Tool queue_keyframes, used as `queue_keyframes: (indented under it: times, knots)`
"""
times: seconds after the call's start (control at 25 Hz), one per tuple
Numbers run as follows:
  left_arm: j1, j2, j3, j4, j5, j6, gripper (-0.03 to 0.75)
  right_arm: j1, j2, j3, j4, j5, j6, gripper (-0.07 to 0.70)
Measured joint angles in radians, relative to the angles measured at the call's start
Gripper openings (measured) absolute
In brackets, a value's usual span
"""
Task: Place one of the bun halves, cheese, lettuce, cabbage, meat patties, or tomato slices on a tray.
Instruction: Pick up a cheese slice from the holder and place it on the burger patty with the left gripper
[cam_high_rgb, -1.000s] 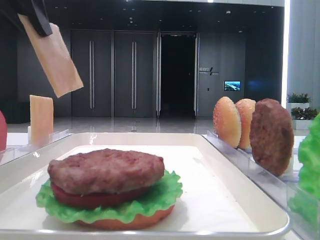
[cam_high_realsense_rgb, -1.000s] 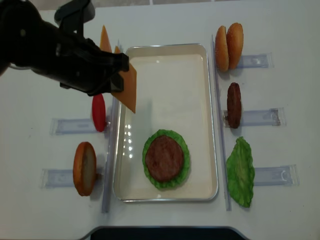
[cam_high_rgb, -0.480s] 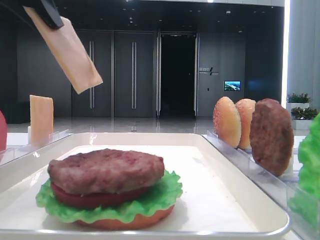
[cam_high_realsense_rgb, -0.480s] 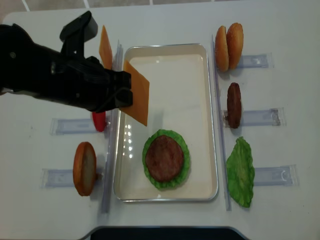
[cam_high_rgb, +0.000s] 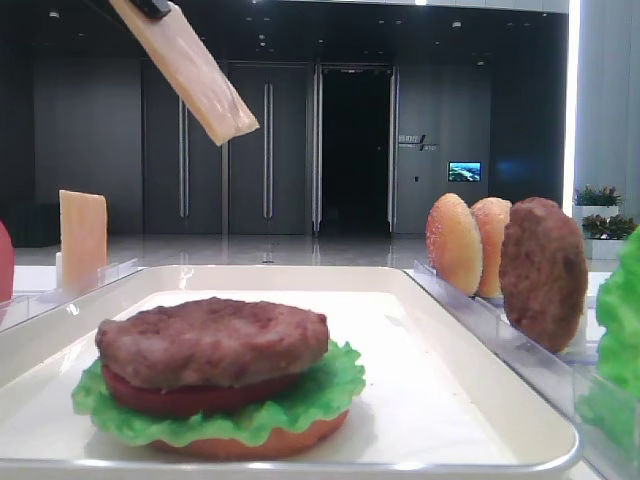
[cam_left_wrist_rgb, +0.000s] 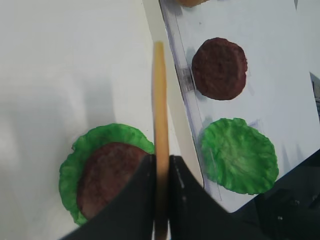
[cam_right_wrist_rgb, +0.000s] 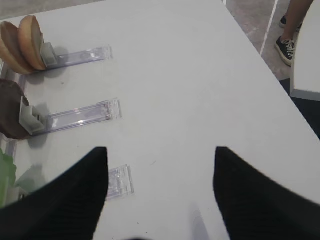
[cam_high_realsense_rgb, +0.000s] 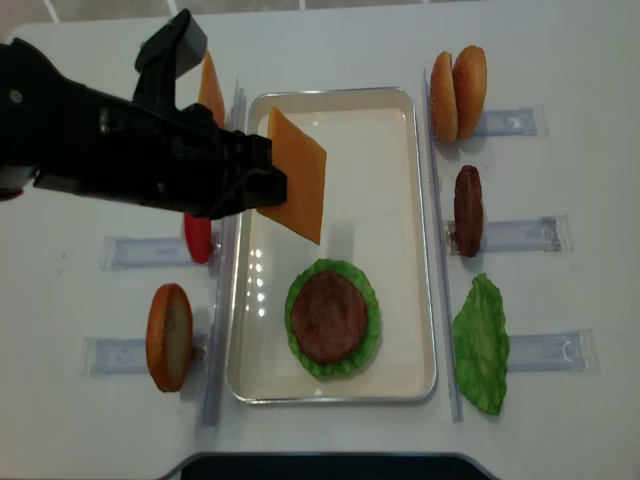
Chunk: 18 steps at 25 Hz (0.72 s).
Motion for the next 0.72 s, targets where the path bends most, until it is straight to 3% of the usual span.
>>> queue_keyframes:
  times: [0.12, 0.44, 0.72]
  knots:
    - [0.0, -0.002, 0.037, -0.041, -0.012, 0.044, 0.035, 0.0, 0.0, 0.0, 0.0, 0.0, 0.0, 0.461]
    - [0.0, -0.004, 0.155, -0.313, -0.046, 0.295, 0.035, 0.0, 0.0, 0.0, 0.0, 0.0, 0.0, 0.461]
    - [0.0, -0.005, 0.226, -0.429, -0.059, 0.392, 0.035, 0.0, 0.0, 0.0, 0.0, 0.0, 0.0, 0.461]
